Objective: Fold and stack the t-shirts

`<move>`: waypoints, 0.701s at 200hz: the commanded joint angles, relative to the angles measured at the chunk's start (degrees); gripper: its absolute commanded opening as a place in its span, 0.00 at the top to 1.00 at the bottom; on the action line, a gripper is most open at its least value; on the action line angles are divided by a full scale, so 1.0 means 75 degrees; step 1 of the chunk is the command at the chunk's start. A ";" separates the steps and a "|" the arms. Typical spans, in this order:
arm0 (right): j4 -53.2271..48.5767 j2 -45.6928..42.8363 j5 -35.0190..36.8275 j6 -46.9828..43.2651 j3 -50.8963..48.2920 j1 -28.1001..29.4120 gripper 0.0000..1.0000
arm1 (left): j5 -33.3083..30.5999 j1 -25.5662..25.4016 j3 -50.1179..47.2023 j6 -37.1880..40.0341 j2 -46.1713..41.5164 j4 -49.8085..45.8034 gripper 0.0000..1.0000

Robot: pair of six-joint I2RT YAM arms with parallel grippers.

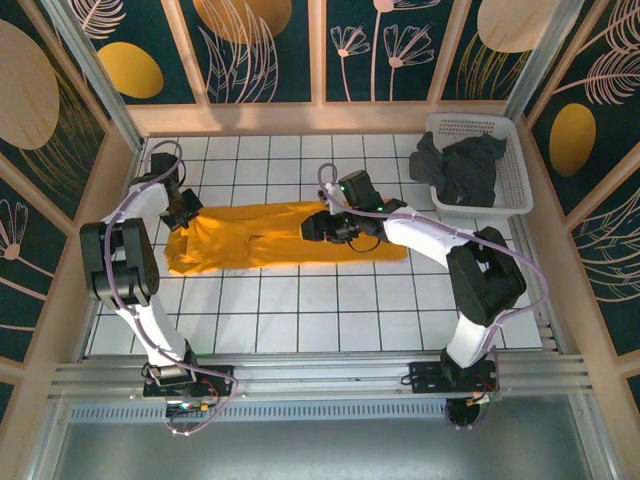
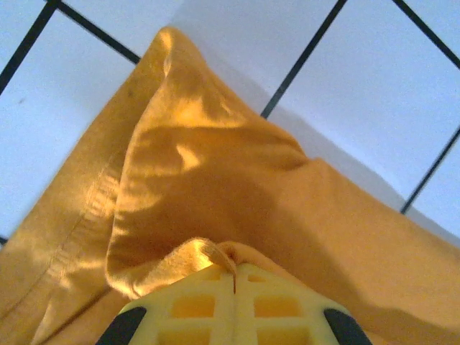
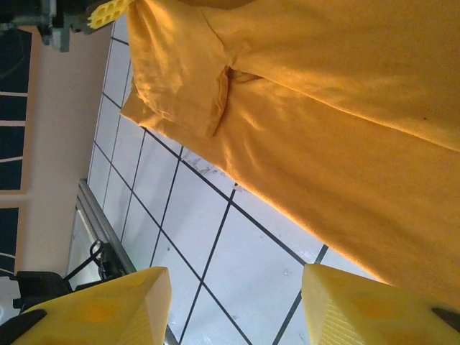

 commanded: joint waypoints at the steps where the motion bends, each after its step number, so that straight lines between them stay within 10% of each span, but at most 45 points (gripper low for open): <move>1: 0.0091 -0.0293 0.0144 0.0087 -0.0175 -0.0078 0.48 | -0.0389 0.0015 0.0429 0.0240 0.0575 -0.0127 1.00; 26: 0.0010 -0.0369 0.0457 0.0072 -0.0299 -0.0194 0.49 | -0.0596 0.0018 0.0703 0.0351 0.1076 -0.0095 0.94; 54: -0.0124 -0.0616 0.1051 0.0019 -0.0506 -0.0573 0.52 | -0.0912 0.0018 0.0855 0.0288 0.0963 -0.0154 0.51; 71: -0.0392 -0.0688 0.1477 -0.0159 -0.0530 -0.0995 0.56 | -0.1346 0.0002 0.0618 0.0043 0.0225 -0.0080 0.43; 140: -0.1681 0.0912 0.3892 -0.1064 0.0777 -0.2220 0.83 | 0.1367 -0.0482 -0.1495 -0.2275 -0.1360 0.1210 0.68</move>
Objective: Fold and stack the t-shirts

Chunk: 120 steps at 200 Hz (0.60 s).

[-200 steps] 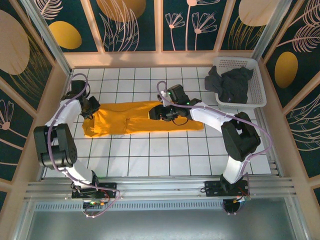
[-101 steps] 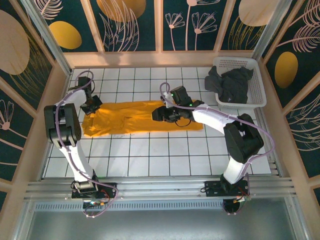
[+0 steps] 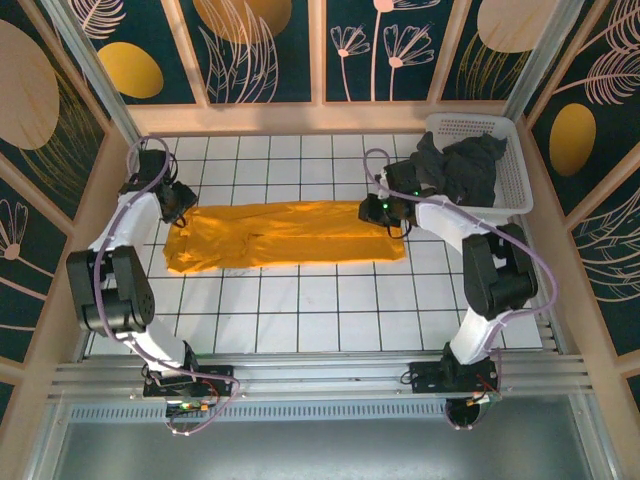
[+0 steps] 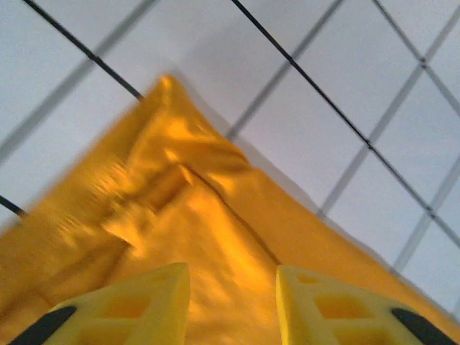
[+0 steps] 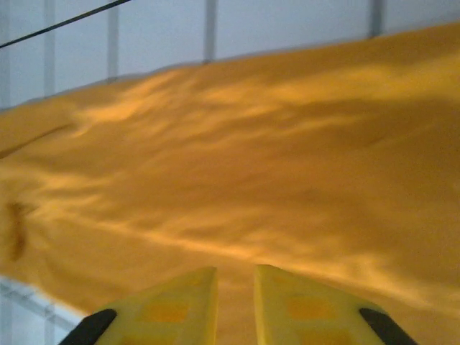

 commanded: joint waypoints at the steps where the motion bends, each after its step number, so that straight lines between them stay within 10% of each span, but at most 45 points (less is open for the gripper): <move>1: -0.0695 0.0767 0.1249 -0.0452 0.0743 -0.0120 0.83 | 0.1171 -0.0394 -0.0613 -0.1107 0.0433 0.0596 0.68; 58: -0.1750 0.2329 0.2793 -0.0690 0.1738 -0.0162 0.86 | 0.1395 -0.0513 0.0372 -0.1481 0.2534 0.0851 0.85; 120: -0.2163 0.0592 0.2652 0.0309 -0.0801 0.0260 0.86 | 0.2387 -0.1242 0.3644 -0.1572 0.5086 0.1179 0.98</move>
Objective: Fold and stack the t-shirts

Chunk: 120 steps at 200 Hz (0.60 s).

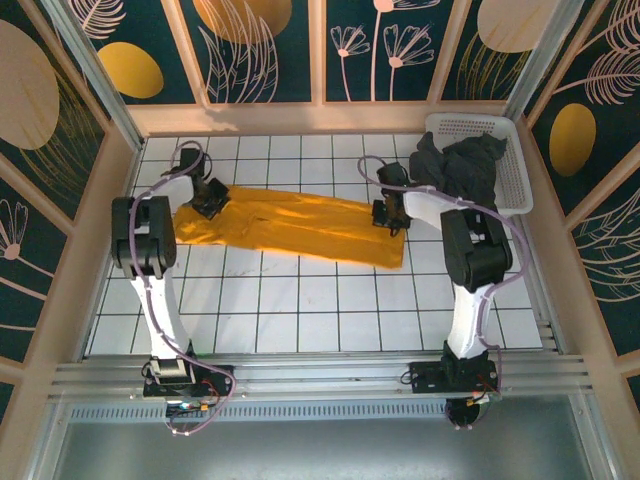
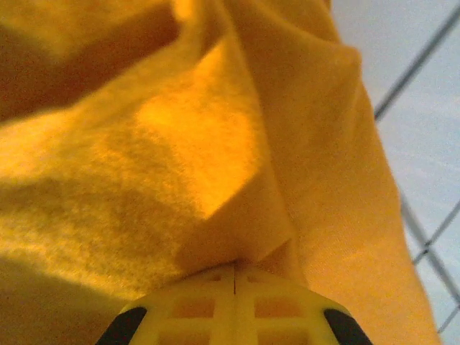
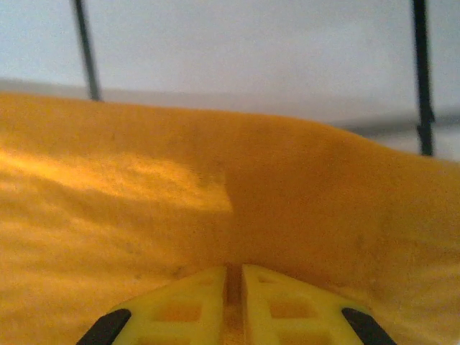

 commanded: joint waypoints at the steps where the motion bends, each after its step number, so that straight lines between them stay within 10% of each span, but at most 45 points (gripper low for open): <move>1: -0.1178 -0.0771 0.0096 0.0595 -0.1285 0.0363 0.86 | 0.0778 -0.0510 0.1102 -0.0249 0.1022 0.0471 0.98; 69: -0.0592 -0.2376 -0.1780 0.2659 -0.3209 0.3503 0.83 | 0.2313 -0.2149 0.6833 -0.1958 0.4916 0.1949 0.97; 120: 0.0087 -0.1544 -0.2379 0.2747 -0.1882 0.4143 0.69 | 0.2328 -0.2513 0.7661 -0.2834 0.5288 0.3468 0.77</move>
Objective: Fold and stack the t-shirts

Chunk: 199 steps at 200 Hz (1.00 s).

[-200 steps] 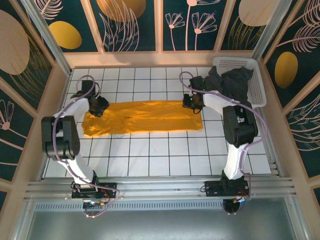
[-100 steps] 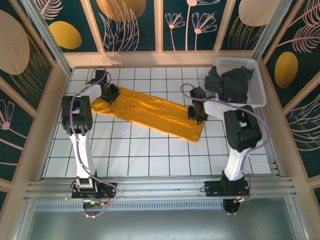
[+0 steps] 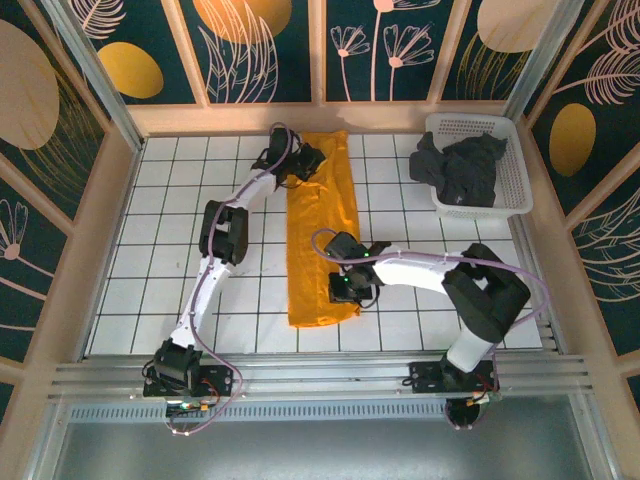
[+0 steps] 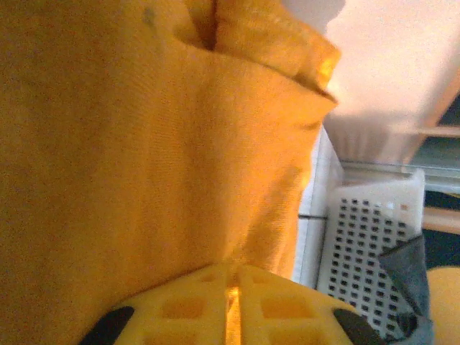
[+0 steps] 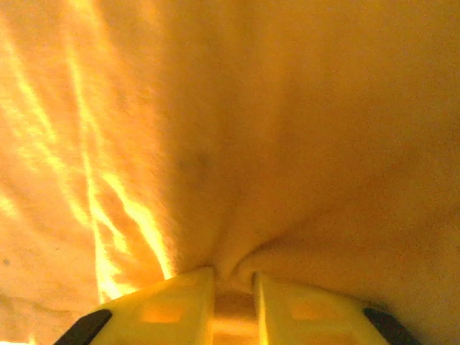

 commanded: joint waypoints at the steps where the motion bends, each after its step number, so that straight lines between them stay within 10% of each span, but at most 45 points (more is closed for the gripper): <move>1: 0.0152 0.0346 -0.0390 0.0229 0.0514 0.0083 0.69 | 0.0098 0.0125 0.0291 -0.0414 -0.0196 0.0665 0.76; 46: -0.0522 -0.1232 0.0464 0.0283 0.0272 0.0003 0.53 | -0.0897 0.0119 -0.1114 0.1146 -0.2938 -0.0647 0.39; 138: -0.0802 -0.2779 -0.0631 0.0460 -0.1681 -0.0083 0.47 | -0.1000 -0.0209 -1.1317 0.2910 -1.0109 -0.3584 0.47; 199: -0.0584 -0.2094 -0.1030 0.0923 -0.1846 0.0027 0.52 | -0.0218 -0.1284 -1.4424 0.2746 -1.1986 -0.4152 0.46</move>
